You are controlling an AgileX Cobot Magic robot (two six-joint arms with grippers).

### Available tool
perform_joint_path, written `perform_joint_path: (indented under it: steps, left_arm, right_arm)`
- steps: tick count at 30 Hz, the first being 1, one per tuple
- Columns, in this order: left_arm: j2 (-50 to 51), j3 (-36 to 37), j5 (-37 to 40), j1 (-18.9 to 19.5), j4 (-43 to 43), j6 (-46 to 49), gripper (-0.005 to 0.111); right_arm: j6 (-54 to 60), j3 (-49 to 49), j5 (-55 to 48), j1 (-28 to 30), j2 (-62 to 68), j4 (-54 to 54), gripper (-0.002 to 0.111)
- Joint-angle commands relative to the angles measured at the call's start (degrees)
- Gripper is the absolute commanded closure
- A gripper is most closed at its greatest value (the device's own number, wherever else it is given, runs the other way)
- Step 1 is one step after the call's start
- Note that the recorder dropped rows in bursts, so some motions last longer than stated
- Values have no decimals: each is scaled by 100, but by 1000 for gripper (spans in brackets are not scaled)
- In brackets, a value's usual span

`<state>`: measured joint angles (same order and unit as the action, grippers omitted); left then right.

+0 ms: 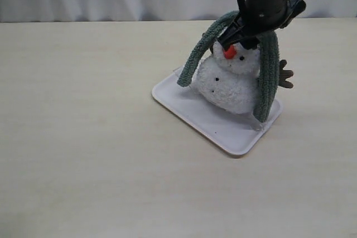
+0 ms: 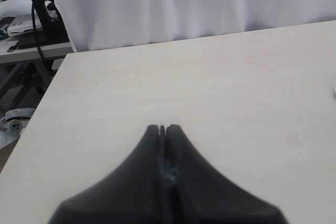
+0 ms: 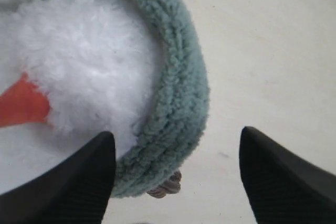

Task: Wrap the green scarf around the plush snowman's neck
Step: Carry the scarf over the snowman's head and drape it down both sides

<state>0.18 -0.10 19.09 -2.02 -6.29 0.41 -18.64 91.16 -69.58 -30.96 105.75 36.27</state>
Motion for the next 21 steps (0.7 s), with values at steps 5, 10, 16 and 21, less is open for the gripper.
perform_joint_path:
  steps: [5, 10, 16, 21]
  left_arm:
    - [-18, 10, -61, 1, 34, 4, 107]
    - [-18, 10, -61, 1, 34, 4, 107]
    - [-18, 10, -61, 1, 34, 4, 107]
    - [-18, 10, -61, 1, 34, 4, 107]
  right_arm:
    - [76, 6, -39, 30, -556, -306, 51]
    - [364, -321, -39, 30, -1079, -837, 54]
    - [-349, -1914, 1357, 30, -2388, -796, 57]
    - [-858, -3689, 2768, 19, -3295, -1543, 57]
